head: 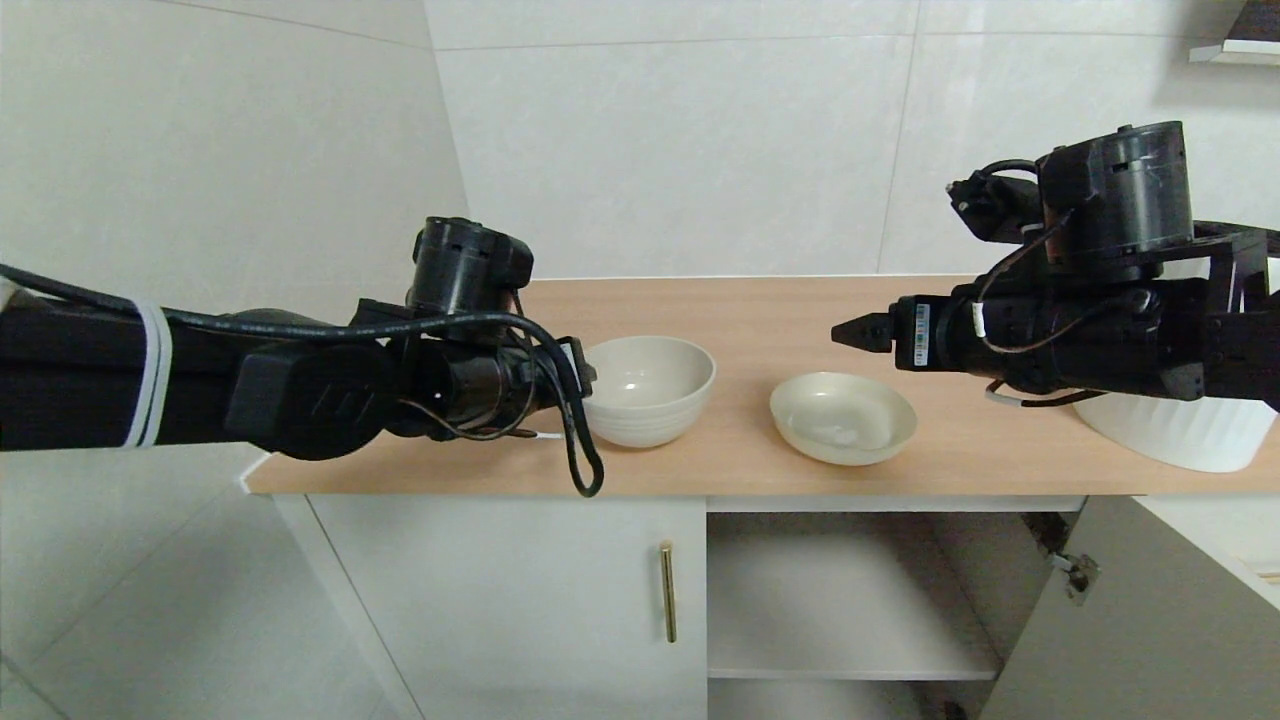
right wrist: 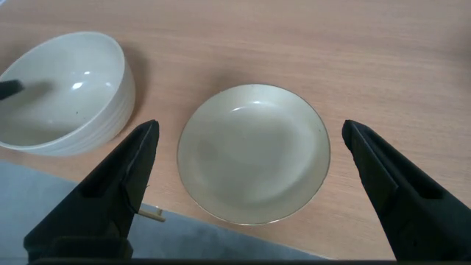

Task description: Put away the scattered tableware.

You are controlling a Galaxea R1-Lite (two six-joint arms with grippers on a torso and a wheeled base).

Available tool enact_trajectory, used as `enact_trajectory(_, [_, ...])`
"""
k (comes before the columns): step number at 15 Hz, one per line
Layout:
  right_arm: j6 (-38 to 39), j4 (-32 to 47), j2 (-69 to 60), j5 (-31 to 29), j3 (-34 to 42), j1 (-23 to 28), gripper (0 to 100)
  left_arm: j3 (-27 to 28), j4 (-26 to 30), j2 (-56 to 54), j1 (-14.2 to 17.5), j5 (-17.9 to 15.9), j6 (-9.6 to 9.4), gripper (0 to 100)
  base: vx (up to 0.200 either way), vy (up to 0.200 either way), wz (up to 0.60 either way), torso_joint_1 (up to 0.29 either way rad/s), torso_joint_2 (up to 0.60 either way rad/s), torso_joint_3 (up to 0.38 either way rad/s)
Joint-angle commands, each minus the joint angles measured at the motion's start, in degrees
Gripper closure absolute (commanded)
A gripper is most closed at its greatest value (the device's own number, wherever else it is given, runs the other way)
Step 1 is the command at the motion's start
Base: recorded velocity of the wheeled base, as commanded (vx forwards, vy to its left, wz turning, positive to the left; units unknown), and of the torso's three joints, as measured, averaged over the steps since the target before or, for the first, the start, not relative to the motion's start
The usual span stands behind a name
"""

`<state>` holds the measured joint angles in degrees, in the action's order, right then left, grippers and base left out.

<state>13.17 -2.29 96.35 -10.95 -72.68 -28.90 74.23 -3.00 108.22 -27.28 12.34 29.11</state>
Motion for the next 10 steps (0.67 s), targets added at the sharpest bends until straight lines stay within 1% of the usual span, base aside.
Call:
enact_trajectory(1, [0.0, 0.0, 0.1, 0.0, 0.0, 0.2, 0, -0.8, 0.1, -0.7, -0.7, 0.1, -0.02, 100, 0.0, 0.0, 0.0, 0.0, 0.0, 0.0])
enact_trajectory(4, [0.0, 0.1, 0.4, 0.0, -0.1, 0.2, 0, -1.8, 0.2, -2.9, -0.8, 0.1, -0.2, 100, 0.0, 0.0, 0.0, 0.0, 0.0, 0.0])
enact_trajectory(7, [0.0, 2.2, 1.2, 0.0, -0.7, 1.0, 0, -5.4, 0.2, -11.2, -0.7, -0.4, -0.72, 100, 0.0, 0.0, 0.0, 0.0, 0.0, 0.0])
enact_trajectory(8, [0.0, 4.5, 2.2, 0.0, -1.8, 1.4, 0, -7.3, -0.2, -14.1, -0.7, -0.6, -1.69, 100, 0.0, 0.0, 0.0, 0.0, 0.0, 0.0])
enact_trajectory(9, [0.0, 7.1, 3.5, -0.2, -3.0, 2.1, 0, -8.7, -0.3, -16.3, -0.8, -1.1, -3.62, 100, 0.0, 0.0, 0.0, 0.0, 0.0, 0.0])
enact_trajectory(10, [0.1, 8.9, 4.5, -0.7, -4.0, 2.5, 0, -9.5, -0.5, -17.6, -0.8, -2.1, -4.59, 100, 0.0, 0.0, 0.0, 0.0, 0.0, 0.0])
